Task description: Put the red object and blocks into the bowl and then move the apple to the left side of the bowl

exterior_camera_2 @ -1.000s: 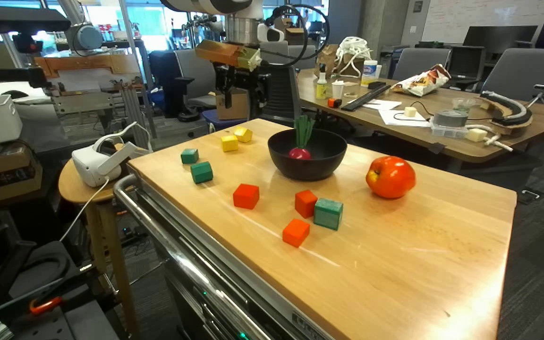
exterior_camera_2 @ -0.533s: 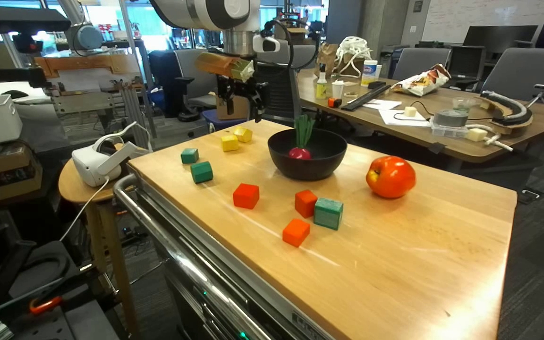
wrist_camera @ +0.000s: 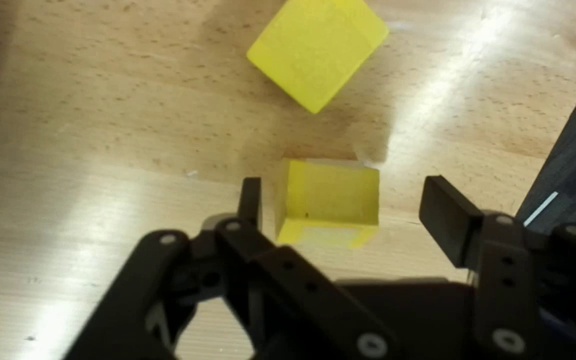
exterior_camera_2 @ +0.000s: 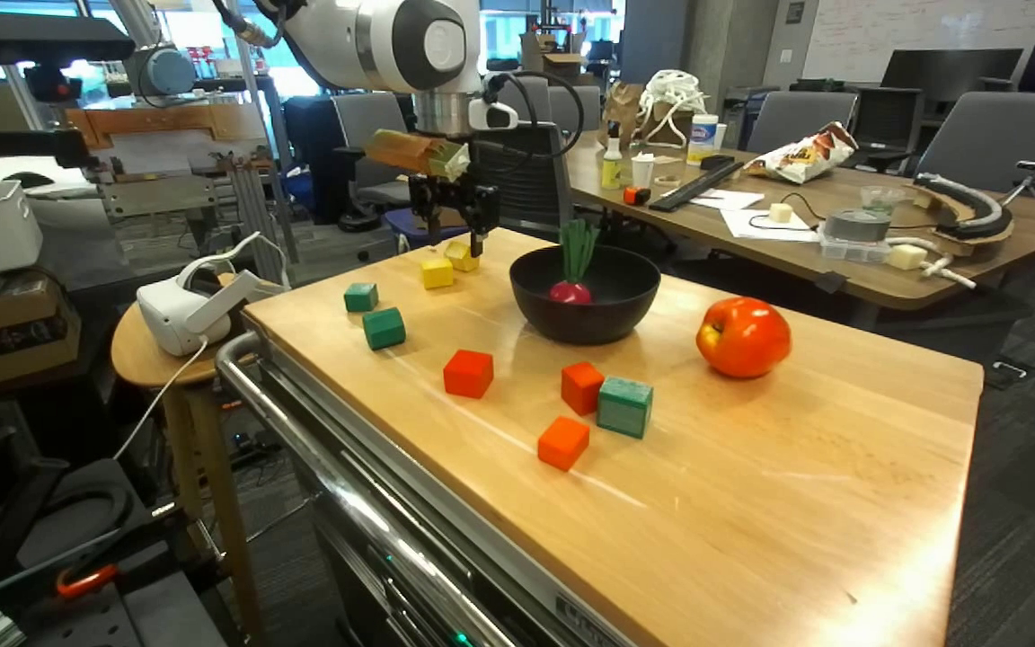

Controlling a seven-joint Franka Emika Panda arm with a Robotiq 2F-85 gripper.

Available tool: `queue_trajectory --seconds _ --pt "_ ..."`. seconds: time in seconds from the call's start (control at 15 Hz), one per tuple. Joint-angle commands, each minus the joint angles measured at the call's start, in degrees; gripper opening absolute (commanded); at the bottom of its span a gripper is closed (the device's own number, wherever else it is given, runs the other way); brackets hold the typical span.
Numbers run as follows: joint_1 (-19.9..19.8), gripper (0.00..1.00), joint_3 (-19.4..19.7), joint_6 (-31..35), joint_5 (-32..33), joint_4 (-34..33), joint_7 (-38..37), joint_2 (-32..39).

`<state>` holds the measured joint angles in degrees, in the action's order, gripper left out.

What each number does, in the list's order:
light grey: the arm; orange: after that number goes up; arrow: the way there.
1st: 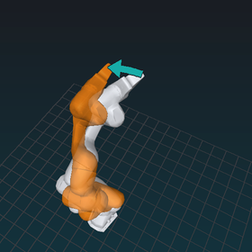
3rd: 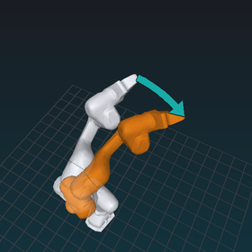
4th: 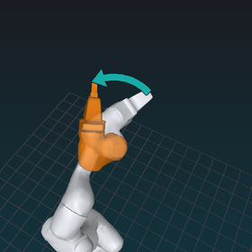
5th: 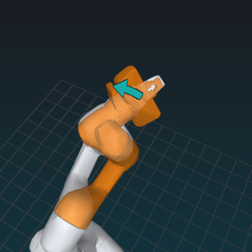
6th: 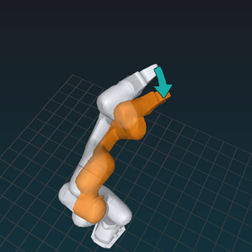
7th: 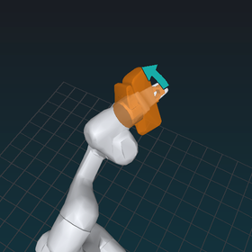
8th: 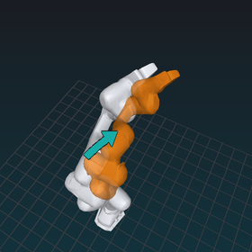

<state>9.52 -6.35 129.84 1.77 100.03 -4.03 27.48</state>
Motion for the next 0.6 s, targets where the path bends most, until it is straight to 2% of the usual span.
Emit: queue_trajectory --seconds 0.0,0.27,0.53 --pt "1.61 0.49 1.32 -1.28 2.09 -3.30 -2.40 1.98" --pt "1.62 0.21 1.79 -1.10 2.69 -3.38 -3.02 1.56" --pt "0.60 0.21 5.00 0.49 7.28 0.15 -4.73 -7.05"
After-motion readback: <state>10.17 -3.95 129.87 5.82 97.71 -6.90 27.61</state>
